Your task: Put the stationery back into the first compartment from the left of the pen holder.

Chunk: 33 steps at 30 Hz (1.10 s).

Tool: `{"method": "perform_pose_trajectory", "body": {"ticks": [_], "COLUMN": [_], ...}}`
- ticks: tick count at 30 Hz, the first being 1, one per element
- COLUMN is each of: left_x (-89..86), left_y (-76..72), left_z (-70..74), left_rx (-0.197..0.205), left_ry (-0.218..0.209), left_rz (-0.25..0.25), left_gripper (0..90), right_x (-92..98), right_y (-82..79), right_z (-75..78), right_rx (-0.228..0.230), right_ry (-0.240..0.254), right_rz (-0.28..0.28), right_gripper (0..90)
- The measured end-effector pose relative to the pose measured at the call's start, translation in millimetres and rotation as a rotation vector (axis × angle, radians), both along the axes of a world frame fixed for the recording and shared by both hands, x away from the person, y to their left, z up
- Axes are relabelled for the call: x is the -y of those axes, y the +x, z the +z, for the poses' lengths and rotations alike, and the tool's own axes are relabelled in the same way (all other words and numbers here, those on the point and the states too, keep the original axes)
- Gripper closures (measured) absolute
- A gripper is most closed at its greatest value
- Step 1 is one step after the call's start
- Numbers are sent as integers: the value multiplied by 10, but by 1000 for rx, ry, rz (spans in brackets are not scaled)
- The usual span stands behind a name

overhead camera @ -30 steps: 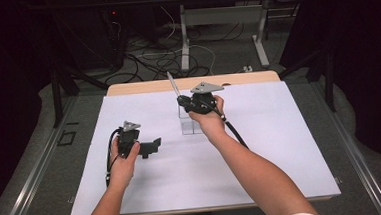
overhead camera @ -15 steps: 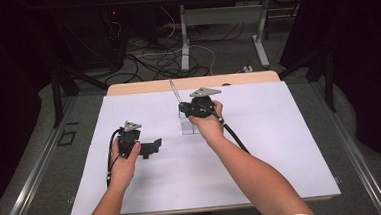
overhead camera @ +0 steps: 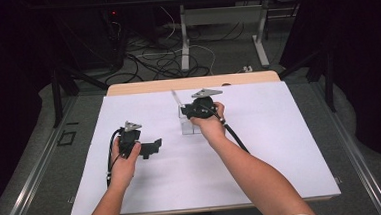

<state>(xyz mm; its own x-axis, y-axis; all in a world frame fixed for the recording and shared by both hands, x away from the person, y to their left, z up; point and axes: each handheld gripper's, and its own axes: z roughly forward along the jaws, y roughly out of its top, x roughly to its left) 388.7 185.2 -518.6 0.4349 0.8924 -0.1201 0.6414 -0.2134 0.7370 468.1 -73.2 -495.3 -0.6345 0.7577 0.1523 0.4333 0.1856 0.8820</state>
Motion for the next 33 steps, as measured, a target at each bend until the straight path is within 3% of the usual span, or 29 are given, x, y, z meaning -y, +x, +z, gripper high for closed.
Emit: {"method": "perform_pose_trajectory", "body": {"ticks": [4, 10, 13, 16, 20, 23, 27, 33], "left_x": [1, -10, -14, -17, -22, -24, -35, -71], "left_y": [1, 2, 2, 1, 1, 2, 0, 9], "left_z": [-2, 2, 2, 1, -3, -11, -5, -11], "left_rx": [-1, 2, 1, -1, -3, -3, 1, 0], "left_ry": [1, -4, -7, -9, -7, -11, -14, -24], "left_rz": [0, 6, 8, 11, 10, 13, 15, 28], "left_gripper": [2, 2, 2, 2, 2, 2, 2, 2], "right_x": [25, 131, 213, 299, 397, 475, 607, 910], "right_y": [-33, -126, -167, -202, -273, -346, -483, -673], "right_z": [38, 144, 160, 182, 195, 187, 144, 60], "right_rx": [20, 100, 96, 81, 41, 32, 43, -1], "right_ry": [-9, 18, 54, 41, -40, -99, -102, -108], "right_rz": [0, 7, 3, -19, -32, -38, -53, -91], "right_gripper": [658, 535, 472, 369, 229, 181, 143, 8]}}
